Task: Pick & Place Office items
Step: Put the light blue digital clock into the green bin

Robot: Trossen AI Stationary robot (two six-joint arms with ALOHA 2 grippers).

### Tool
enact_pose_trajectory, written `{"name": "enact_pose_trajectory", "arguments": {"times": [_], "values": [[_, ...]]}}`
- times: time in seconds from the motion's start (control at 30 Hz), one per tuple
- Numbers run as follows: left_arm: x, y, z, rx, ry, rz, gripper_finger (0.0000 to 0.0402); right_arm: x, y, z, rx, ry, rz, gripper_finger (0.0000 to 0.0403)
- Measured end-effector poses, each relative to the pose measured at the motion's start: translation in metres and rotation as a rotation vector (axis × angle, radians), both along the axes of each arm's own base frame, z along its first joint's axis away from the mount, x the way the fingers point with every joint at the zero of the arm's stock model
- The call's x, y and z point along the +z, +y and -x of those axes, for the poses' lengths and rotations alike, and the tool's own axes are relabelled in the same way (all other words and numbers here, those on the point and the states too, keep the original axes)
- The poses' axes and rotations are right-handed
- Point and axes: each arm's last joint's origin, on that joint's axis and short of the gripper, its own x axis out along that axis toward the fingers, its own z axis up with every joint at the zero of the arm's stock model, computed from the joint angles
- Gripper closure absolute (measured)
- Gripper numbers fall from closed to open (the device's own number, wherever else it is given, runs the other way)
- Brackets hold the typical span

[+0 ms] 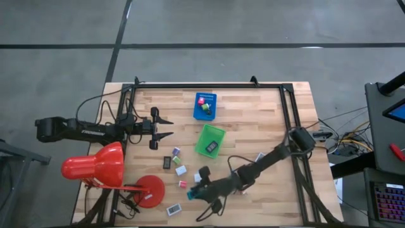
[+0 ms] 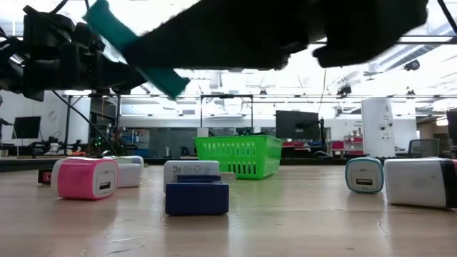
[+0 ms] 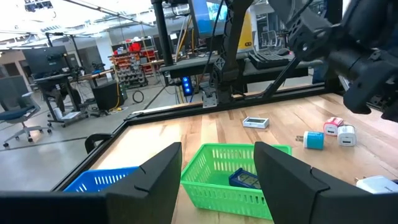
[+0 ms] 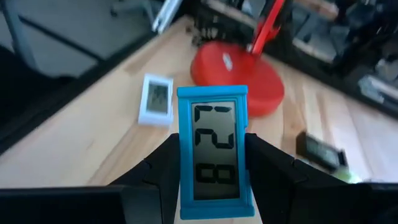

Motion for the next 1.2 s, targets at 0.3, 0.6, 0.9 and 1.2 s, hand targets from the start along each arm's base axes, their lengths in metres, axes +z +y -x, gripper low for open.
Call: {"name": "enact_pose_trajectory", "arguments": {"times": [0.3, 0.6, 0.9, 1.2], "values": [[0.000, 0.000, 0.000, 0.000, 0.000, 0.000, 0.0197, -0.007, -0.035, 0.005, 0.059, -0.197, -0.122, 0.0259], [0.000, 0.000, 0.000, 0.000, 0.000, 0.000, 0.0197, -0.015, -0.059, 0.009, 0.080, -0.215, -0.199, 0.0259], [0.000, 0.000, 0.000, 0.000, 0.000, 0.000, 0.0197, -0.014, -0.059, 0.009, 0.069, -0.228, -0.202, 0.0259], [0.000, 0.000, 0.000, 0.000, 0.001, 0.004, 0.0197, -0.013, -0.067, 0.007, -0.179, -0.263, -0.157, 0.0259]]}}
